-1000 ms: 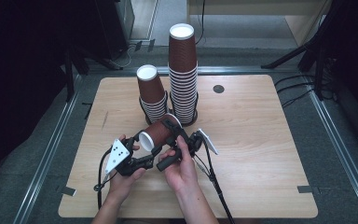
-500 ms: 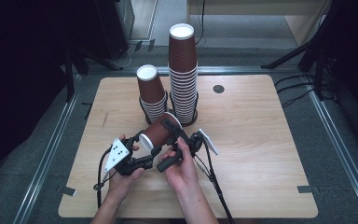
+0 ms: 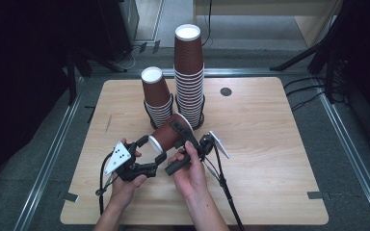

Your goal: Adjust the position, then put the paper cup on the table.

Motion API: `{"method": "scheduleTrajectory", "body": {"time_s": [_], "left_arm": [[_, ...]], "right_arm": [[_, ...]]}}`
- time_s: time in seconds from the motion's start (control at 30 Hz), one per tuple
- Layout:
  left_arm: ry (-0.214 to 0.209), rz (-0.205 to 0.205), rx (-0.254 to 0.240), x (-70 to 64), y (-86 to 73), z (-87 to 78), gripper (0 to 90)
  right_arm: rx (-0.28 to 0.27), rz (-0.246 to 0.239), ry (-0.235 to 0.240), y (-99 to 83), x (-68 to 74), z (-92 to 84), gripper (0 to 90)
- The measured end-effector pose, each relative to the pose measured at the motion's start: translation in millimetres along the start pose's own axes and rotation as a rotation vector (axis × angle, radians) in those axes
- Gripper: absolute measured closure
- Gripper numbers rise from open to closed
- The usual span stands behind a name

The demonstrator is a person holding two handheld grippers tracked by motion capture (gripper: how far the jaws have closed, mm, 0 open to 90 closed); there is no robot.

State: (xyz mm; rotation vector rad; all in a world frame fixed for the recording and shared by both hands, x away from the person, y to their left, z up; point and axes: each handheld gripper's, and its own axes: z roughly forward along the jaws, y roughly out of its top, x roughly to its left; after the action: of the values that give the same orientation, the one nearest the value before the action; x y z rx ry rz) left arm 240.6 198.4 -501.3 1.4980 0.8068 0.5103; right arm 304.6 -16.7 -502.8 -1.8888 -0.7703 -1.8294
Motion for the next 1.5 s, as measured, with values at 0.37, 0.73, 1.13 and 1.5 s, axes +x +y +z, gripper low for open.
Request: {"method": "scheduleTrajectory", "body": {"time_s": [0.37, 0.73, 1.13, 1.5], "left_arm": [[-0.031, -0.04, 0.016, 8.8, -0.5, -5.1, 1.5], [0.008, -0.05, 0.025, 15.4, -3.1, -8.7, 1.5], [0.057, -0.05, 0.036, 21.9, -5.3, -12.3, 1.5], [0.103, -0.059, 0.03, 32.9, -5.1, -20.7, 1.5]], "right_arm": [[-0.092, -0.19, -0.053, 24.5, -3.8, -3.9, 12.3], [-0.177, -0.406, -0.091, 39.9, 1.2, -13.8, 12.3], [-0.229, -0.63, -0.142, 57.4, 2.5, -25.8, 12.3], [-0.271, -0.713, -0.171, 72.4, 0.3, -34.4, 12.4]]}}
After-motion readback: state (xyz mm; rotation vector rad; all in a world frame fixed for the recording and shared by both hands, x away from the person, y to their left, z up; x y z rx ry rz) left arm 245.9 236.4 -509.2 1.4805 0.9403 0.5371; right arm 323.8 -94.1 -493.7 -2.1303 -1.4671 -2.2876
